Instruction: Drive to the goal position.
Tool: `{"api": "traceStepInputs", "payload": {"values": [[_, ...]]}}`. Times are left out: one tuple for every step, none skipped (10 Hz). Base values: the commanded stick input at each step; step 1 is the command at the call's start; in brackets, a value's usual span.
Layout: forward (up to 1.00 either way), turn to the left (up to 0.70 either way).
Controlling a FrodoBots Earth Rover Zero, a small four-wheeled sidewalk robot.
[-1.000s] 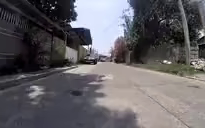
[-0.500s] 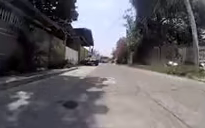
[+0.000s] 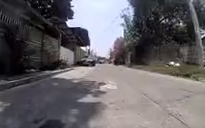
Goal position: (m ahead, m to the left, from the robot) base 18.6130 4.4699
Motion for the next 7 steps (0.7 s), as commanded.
{"api": "traceStepInputs", "payload": {"values": [[1.0,0.0],[1.0,0.0],[1.0,0.0],[1.0,0.0],[1.0,0.0],[1.0,0.0],[1.0,0.0]]}}
